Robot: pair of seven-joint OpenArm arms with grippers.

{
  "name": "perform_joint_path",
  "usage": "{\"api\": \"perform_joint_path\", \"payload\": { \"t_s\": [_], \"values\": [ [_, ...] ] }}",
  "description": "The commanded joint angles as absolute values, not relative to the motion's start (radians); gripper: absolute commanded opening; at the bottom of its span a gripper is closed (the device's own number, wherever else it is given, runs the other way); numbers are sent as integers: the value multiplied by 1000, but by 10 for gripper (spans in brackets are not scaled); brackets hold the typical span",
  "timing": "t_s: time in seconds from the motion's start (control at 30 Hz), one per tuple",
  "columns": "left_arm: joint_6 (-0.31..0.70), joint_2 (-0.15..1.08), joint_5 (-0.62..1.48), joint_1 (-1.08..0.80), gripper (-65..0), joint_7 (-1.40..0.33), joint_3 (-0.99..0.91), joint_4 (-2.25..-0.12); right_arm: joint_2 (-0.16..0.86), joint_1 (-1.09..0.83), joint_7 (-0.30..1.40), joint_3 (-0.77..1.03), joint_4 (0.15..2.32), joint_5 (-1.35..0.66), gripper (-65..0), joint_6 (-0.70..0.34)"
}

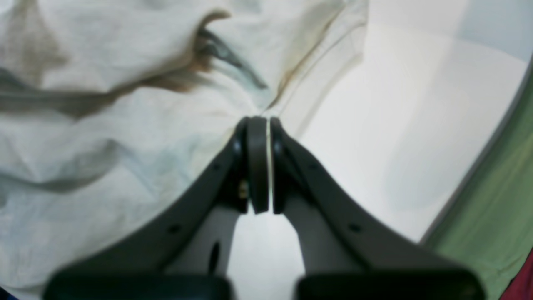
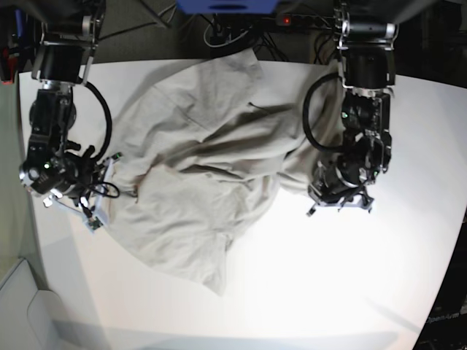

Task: Layout the t-shirt on the table in an organized manner, then fold the t-shirt properly
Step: 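Hold the shirt with both grippers and stretch it apart, then drag the shirt edge outward with the left gripper and release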

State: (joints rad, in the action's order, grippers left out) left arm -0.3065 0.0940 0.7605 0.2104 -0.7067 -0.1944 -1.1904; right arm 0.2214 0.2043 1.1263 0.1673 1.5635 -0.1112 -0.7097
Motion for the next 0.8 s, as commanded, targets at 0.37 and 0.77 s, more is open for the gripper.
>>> {"api": "perform_joint_path", "payload": {
  "t_s": [0.37,0.77],
  "values": [
    [-311,105,773,180,-648,-705,-549,-1724,234,225,1112,171,1580,-120,-650,-698],
    [-305,232,771,151,-646,-702,-667,-1560,232,219,1116,170,1580,-120,-650,-698]
  ]
}}
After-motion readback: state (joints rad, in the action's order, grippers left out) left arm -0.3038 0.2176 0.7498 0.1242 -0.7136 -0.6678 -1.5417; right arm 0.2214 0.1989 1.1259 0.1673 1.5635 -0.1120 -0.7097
